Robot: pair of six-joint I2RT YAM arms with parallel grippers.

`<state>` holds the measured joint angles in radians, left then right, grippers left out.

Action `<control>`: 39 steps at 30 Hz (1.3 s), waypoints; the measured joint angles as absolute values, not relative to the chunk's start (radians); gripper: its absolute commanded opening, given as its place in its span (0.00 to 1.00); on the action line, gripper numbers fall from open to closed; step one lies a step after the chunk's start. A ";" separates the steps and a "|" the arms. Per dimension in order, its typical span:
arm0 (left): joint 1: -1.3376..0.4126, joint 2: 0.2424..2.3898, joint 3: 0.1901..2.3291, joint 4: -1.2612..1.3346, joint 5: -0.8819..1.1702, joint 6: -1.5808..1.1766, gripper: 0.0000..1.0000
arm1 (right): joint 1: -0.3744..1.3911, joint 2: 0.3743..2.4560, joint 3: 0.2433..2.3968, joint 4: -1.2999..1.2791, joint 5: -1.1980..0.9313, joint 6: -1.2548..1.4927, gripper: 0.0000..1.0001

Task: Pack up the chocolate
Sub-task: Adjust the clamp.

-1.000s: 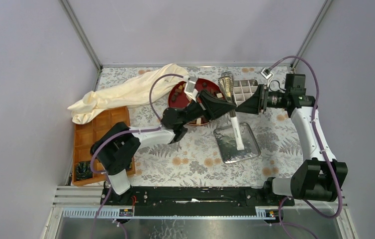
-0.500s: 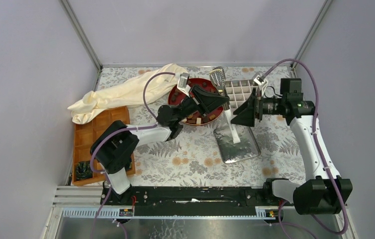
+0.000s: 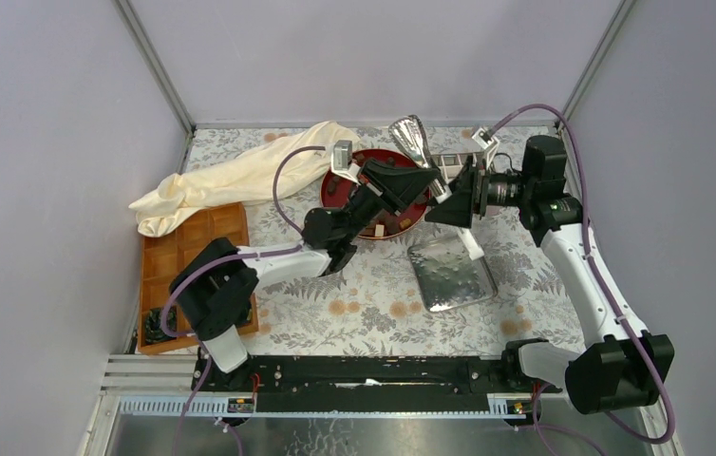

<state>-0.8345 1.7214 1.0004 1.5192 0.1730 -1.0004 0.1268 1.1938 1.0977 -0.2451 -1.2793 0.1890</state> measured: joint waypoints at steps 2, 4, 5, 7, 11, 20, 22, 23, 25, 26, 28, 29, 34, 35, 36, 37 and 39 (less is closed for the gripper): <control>-0.842 1.705 0.991 1.520 0.115 -1.000 0.00 | 0.130 1.187 1.082 -0.116 -1.283 0.295 0.90; -0.847 1.687 0.981 1.520 0.059 -1.000 0.00 | 0.131 1.176 1.050 0.047 -1.285 0.437 0.84; -0.850 1.678 0.978 1.520 0.034 -1.000 0.00 | 0.132 1.173 1.032 0.130 -1.285 0.515 0.81; -0.851 1.663 0.972 1.519 -0.009 -0.998 0.00 | 0.134 1.172 1.000 0.297 -1.285 0.670 0.80; -0.852 1.638 0.969 1.525 -0.057 -0.996 0.00 | 0.136 1.174 0.982 0.503 -1.282 0.874 0.82; -0.859 1.633 0.969 1.534 -0.089 -0.997 0.00 | 0.144 1.192 1.000 0.567 -1.272 0.993 0.82; -0.859 1.633 0.969 1.534 -0.090 -0.997 0.00 | 0.145 1.194 1.002 0.563 -1.271 0.995 0.81; -0.859 1.633 0.969 1.534 -0.091 -0.997 0.00 | 0.145 1.195 1.005 0.558 -1.271 0.996 0.81; -0.860 1.633 0.969 1.534 -0.091 -0.997 0.00 | 0.146 1.200 1.015 0.551 -1.272 0.995 0.80; -0.860 1.633 0.969 1.534 -0.091 -0.998 0.00 | 0.147 1.202 1.021 0.543 -1.272 0.991 0.80; -0.860 1.633 0.969 1.535 -0.091 -1.001 0.00 | 0.149 1.208 1.036 0.520 -1.275 0.974 0.79; -0.860 1.633 0.969 1.535 -0.091 -1.004 0.00 | 0.150 1.212 1.044 0.506 -1.276 0.966 0.78; -0.858 1.634 0.969 1.534 -0.091 -1.018 0.00 | 0.153 1.225 1.071 0.457 -1.286 0.928 0.67; -0.857 1.635 0.969 1.534 -0.090 -1.021 0.00 | 0.155 1.225 1.075 0.451 -1.288 0.921 0.65; -0.857 1.636 0.969 1.535 -0.090 -1.024 0.00 | 0.155 1.225 1.078 0.445 -1.291 0.915 0.62; -0.856 1.637 0.969 1.534 -0.089 -1.027 0.00 | 0.156 1.226 1.080 0.442 -1.295 0.911 0.59; -0.855 1.640 0.969 1.533 -0.088 -1.032 0.00 | 0.157 1.226 1.082 0.438 -1.303 0.903 0.55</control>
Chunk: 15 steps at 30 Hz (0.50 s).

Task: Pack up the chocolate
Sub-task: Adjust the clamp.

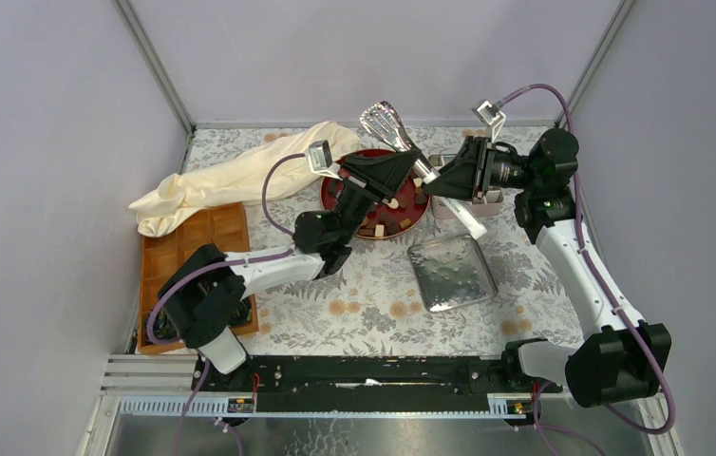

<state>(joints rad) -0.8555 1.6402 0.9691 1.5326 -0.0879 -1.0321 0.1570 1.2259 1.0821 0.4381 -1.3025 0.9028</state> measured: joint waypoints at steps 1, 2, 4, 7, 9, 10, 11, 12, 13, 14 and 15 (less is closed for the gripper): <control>-0.855 1.641 0.969 1.532 -0.088 -1.034 0.00 | 0.157 1.226 1.084 0.438 -1.304 0.900 0.54; -0.853 1.643 0.969 1.532 -0.087 -1.039 0.00 | 0.157 1.226 1.085 0.438 -1.304 0.897 0.54; -0.851 1.645 0.969 1.533 -0.087 -1.046 0.03 | 0.158 1.226 1.090 0.435 -1.305 0.892 0.54; -0.851 1.645 0.969 1.534 -0.088 -1.053 0.27 | 0.159 1.226 1.097 0.424 -1.309 0.889 0.55; -0.851 1.645 0.969 1.534 -0.090 -1.063 0.38 | 0.160 1.227 1.102 0.419 -1.311 0.886 0.55; -0.851 1.645 0.969 1.536 -0.091 -1.068 0.46 | 0.161 1.228 1.103 0.415 -1.312 0.886 0.55; -0.851 1.644 0.969 1.541 -0.093 -1.068 0.54 | 0.162 1.230 1.104 0.410 -1.311 0.886 0.55; -0.851 1.644 0.969 1.544 -0.094 -1.073 0.63 | 0.163 1.233 1.104 0.405 -1.311 0.886 0.56; -0.851 1.644 0.968 1.546 -0.096 -1.073 0.70 | 0.163 1.237 1.104 0.400 -1.311 0.886 0.56; -0.850 1.643 0.965 1.549 -0.097 -1.074 0.75 | 0.163 1.241 1.104 0.397 -1.311 0.886 0.56; -0.850 1.640 0.957 1.550 -0.099 -1.077 0.79 | 0.163 1.245 1.104 0.393 -1.311 0.886 0.56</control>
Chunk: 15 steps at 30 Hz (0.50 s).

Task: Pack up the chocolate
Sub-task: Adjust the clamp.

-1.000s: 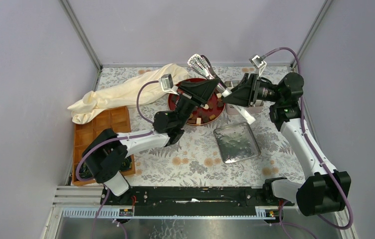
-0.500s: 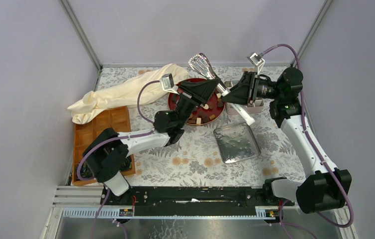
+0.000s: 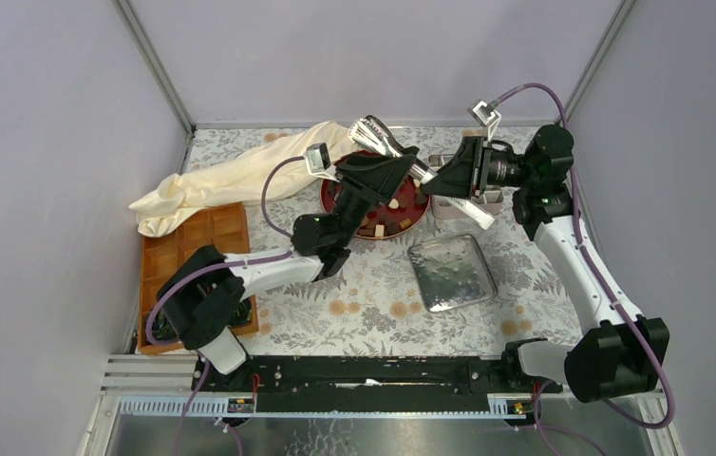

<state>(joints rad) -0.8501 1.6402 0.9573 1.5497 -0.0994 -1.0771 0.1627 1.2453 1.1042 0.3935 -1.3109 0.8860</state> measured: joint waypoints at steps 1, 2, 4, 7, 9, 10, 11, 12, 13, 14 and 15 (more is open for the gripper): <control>-0.850 1.635 0.947 1.550 -0.102 -1.077 0.83 | 0.162 1.249 1.104 0.390 -1.311 0.886 0.56; -0.849 1.626 0.934 1.550 -0.106 -1.077 0.87 | 0.160 1.252 1.105 0.386 -1.311 0.886 0.55; -0.848 1.598 0.891 1.549 -0.117 -1.071 0.91 | 0.152 1.262 1.116 0.375 -1.311 0.886 0.55; -0.836 1.520 0.790 1.549 -0.144 -1.060 0.93 | 0.134 1.277 1.154 0.331 -1.310 0.860 0.55; -0.825 1.458 0.717 1.550 -0.163 -1.053 0.93 | 0.125 1.284 1.185 0.279 -1.304 0.821 0.54; -0.819 1.423 0.673 1.551 -0.174 -1.049 0.93 | 0.120 1.287 1.205 0.244 -1.300 0.791 0.54; -0.815 1.392 0.636 1.551 -0.185 -1.042 0.93 | 0.118 1.288 1.216 0.218 -1.299 0.769 0.54; -0.809 1.361 0.598 1.551 -0.194 -1.033 0.93 | 0.117 1.290 1.230 0.179 -1.296 0.736 0.54; -0.805 1.333 0.566 1.549 -0.202 -1.022 0.93 | 0.117 1.294 1.248 0.126 -1.289 0.693 0.54; -0.801 1.303 0.535 1.540 -0.207 -1.009 0.93 | 0.117 1.303 1.282 0.039 -1.271 0.625 0.54; -0.795 1.264 0.503 1.522 -0.210 -0.991 0.93 | 0.117 1.319 1.325 -0.058 -1.246 0.546 0.54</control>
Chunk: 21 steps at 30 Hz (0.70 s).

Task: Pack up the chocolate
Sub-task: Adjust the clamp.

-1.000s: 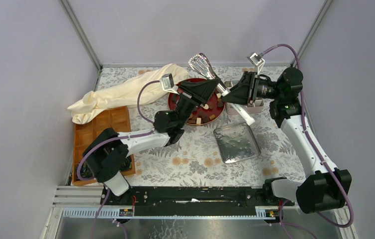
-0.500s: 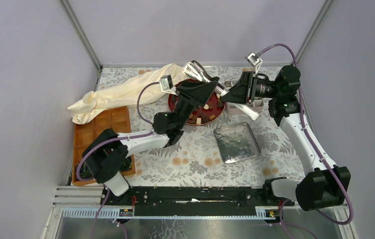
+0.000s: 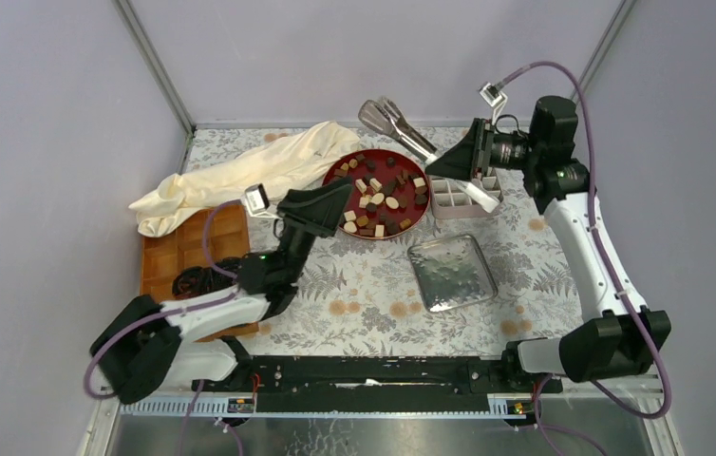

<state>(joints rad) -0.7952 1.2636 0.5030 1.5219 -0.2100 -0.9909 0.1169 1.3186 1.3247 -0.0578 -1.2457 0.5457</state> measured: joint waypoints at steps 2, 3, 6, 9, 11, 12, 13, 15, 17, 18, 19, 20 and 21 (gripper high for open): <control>-0.781 1.167 0.456 1.441 -0.208 -0.960 0.93 | 0.117 1.355 1.415 -0.232 -1.182 0.387 0.53; -0.766 1.098 0.441 1.366 -0.202 -0.946 0.94 | 0.117 1.377 1.468 -0.331 -1.131 0.284 0.53; -0.694 0.908 0.473 1.074 -0.186 -0.896 0.98 | 0.120 1.417 1.547 -0.523 -0.989 0.059 0.52; -0.610 0.813 0.604 0.708 -0.173 -0.826 0.99 | 0.134 1.456 1.579 -0.682 -0.831 -0.125 0.52; -0.554 0.807 0.690 0.500 -0.154 -0.786 0.99 | 0.154 1.486 1.589 -0.756 -0.743 -0.208 0.52; -0.531 0.811 0.713 0.424 -0.139 -0.772 0.99 | 0.162 1.498 1.590 -0.776 -0.714 -0.233 0.52; -0.507 0.817 0.725 0.352 -0.125 -0.760 0.99 | 0.175 1.512 1.590 -0.801 -0.677 -0.265 0.52; -0.472 0.832 0.722 0.254 -0.096 -0.749 0.99 | 0.203 1.540 1.590 -0.844 -0.606 -0.316 0.51; -0.450 0.865 0.708 0.196 -0.070 -0.746 0.99 | 0.228 1.566 1.590 -0.876 -0.556 -0.351 0.51; -0.440 0.881 0.696 0.172 -0.059 -0.746 0.99 | 0.235 1.576 1.590 -0.888 -0.541 -0.361 0.50; -0.433 0.896 0.685 0.155 -0.047 -0.746 0.99 | 0.244 1.588 1.590 -0.900 -0.528 -0.371 0.50; -0.428 0.907 0.677 0.147 -0.037 -0.746 0.99 | 0.251 1.599 1.590 -0.909 -0.517 -0.377 0.50; -0.415 0.937 0.671 0.136 -0.008 -0.746 0.99 | 0.258 1.608 1.590 -0.913 -0.507 -0.382 0.50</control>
